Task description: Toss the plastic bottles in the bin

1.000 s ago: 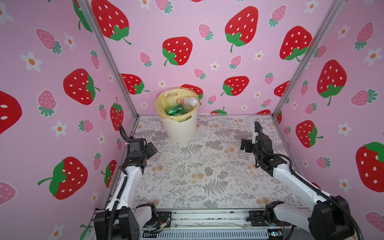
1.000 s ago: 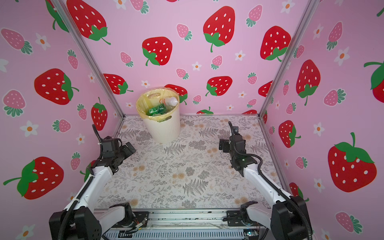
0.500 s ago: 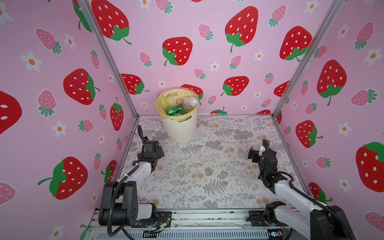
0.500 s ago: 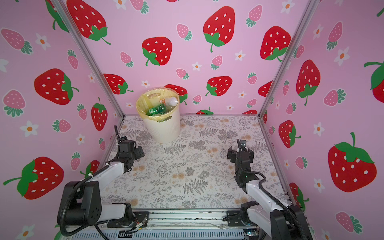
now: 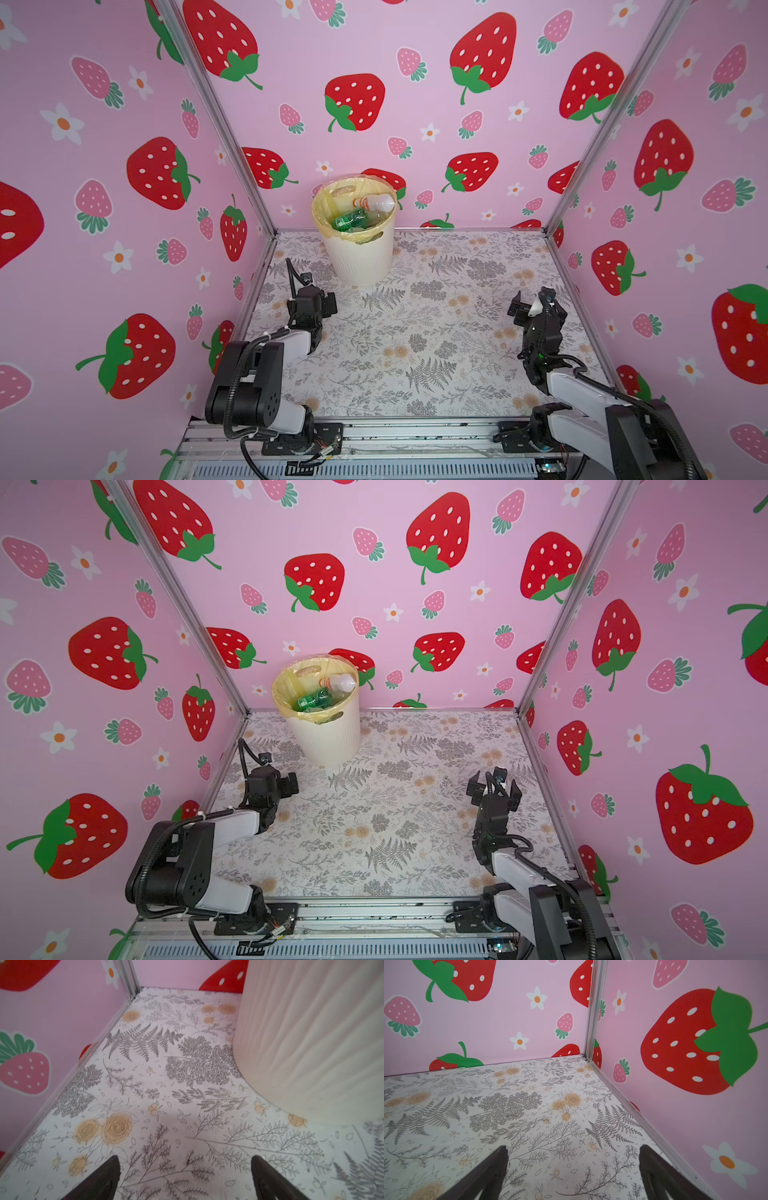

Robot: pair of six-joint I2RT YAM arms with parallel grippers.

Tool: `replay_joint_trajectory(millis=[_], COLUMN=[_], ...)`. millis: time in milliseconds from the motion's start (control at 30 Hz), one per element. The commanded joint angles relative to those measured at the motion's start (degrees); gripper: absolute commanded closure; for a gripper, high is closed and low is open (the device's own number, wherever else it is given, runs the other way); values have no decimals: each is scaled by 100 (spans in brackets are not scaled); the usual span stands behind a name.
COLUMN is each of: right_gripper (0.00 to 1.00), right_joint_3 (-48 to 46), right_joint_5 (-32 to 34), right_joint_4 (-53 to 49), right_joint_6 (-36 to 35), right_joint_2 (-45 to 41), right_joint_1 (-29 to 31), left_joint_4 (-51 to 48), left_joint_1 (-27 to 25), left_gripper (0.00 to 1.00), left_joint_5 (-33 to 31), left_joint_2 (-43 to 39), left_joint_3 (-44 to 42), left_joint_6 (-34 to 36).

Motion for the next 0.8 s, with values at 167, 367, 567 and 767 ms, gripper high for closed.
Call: replay_joint_trajectory(millis=[167, 367, 567, 767], right_gripper=[1, 1, 1, 1], right_joint_3=[-304, -474, -633, -557], right_joint_5=[-103, -363, -659, -1073], right_joint_4=[1336, 2289, 2941, 3793], right_joint_6=[-58, -354, -584, -815], right_joint_2=[560, 1075, 1347, 2291], right_joint_1=[-132, -171, -263, -273], left_joint_4=[815, 817, 1036, 1039], left_joint_1=[142, 177, 121, 115], left_gripper=[1, 1, 1, 1], left_joint_5=[327, 365, 452, 473], left_joint_2=[144, 144, 239, 238], left_joint_3=[-127, -131, -203, -217], left_joint_6=[38, 7, 144, 139])
